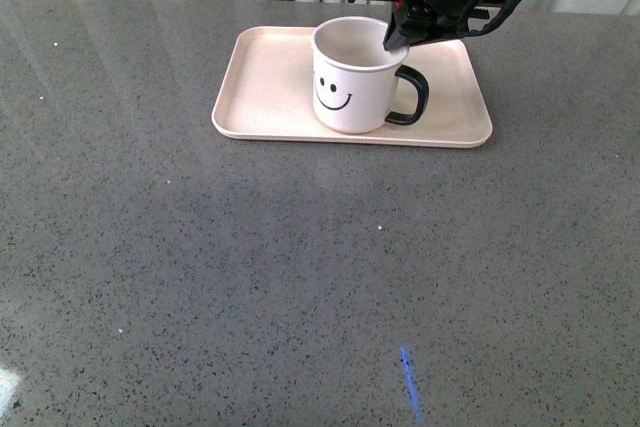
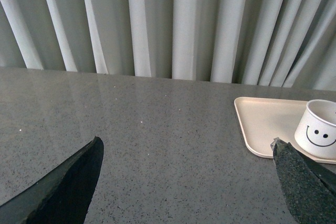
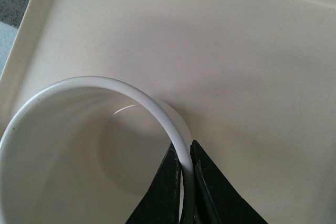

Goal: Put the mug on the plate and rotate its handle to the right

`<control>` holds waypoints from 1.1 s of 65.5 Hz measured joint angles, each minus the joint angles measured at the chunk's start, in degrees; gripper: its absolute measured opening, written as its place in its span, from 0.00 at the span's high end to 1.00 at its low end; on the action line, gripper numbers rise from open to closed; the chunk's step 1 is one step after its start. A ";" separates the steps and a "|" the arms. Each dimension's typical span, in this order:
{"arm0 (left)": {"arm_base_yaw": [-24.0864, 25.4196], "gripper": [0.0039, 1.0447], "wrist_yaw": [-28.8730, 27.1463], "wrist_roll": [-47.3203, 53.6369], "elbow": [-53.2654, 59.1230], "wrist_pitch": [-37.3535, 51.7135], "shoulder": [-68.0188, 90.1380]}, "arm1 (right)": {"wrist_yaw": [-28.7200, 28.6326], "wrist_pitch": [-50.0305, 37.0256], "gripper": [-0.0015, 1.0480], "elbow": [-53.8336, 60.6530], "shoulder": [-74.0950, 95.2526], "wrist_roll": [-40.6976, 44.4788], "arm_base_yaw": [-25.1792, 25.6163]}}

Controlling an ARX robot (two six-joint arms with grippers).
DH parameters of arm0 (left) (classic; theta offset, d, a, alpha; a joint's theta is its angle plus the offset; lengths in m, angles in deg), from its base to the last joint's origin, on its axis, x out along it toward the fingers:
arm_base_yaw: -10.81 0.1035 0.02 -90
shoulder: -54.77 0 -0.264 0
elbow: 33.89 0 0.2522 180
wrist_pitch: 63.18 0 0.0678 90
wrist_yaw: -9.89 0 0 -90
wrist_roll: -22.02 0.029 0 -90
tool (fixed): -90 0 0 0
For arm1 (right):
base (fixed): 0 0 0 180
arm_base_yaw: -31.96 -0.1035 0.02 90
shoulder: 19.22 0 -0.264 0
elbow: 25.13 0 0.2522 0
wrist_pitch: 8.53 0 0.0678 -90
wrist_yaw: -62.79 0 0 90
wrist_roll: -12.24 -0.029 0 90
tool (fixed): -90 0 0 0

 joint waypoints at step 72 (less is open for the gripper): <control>0.00 0.09 0.00 0.00 0.00 0.00 0.00 | -14.78 19.54 0.98 -24.61 11.02 33.75 2.71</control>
